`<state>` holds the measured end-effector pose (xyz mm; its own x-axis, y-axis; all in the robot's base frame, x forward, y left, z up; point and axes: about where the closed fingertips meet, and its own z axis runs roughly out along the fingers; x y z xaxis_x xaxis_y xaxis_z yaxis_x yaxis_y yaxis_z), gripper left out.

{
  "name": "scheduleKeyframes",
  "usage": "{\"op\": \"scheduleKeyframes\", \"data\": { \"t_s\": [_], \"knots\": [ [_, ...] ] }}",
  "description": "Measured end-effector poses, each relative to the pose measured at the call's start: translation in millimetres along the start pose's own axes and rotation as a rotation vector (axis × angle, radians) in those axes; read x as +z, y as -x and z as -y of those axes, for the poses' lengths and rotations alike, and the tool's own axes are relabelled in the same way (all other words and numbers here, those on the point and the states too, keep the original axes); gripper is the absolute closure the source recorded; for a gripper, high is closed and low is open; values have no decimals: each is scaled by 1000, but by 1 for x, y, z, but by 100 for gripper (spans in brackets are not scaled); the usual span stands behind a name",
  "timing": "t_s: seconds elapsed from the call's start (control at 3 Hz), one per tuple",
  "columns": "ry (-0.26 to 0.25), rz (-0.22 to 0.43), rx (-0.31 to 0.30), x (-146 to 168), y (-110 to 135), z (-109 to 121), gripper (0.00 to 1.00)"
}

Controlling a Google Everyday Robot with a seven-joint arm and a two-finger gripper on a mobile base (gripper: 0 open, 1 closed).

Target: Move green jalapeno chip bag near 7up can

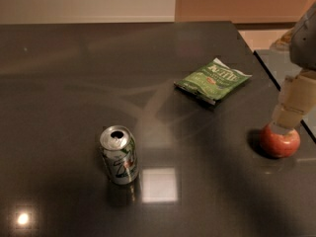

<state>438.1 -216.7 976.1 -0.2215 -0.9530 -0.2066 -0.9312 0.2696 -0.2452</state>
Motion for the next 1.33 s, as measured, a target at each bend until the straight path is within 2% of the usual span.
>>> {"op": "scheduleKeyframes", "data": {
  "t_s": [0.33, 0.67, 1.33],
  "knots": [
    [-2, 1, 0, 0, 0, 0, 0],
    [-13, 28, 3, 9, 6, 10, 0],
    [18, 92, 47, 70, 32, 51, 0]
  ]
}}
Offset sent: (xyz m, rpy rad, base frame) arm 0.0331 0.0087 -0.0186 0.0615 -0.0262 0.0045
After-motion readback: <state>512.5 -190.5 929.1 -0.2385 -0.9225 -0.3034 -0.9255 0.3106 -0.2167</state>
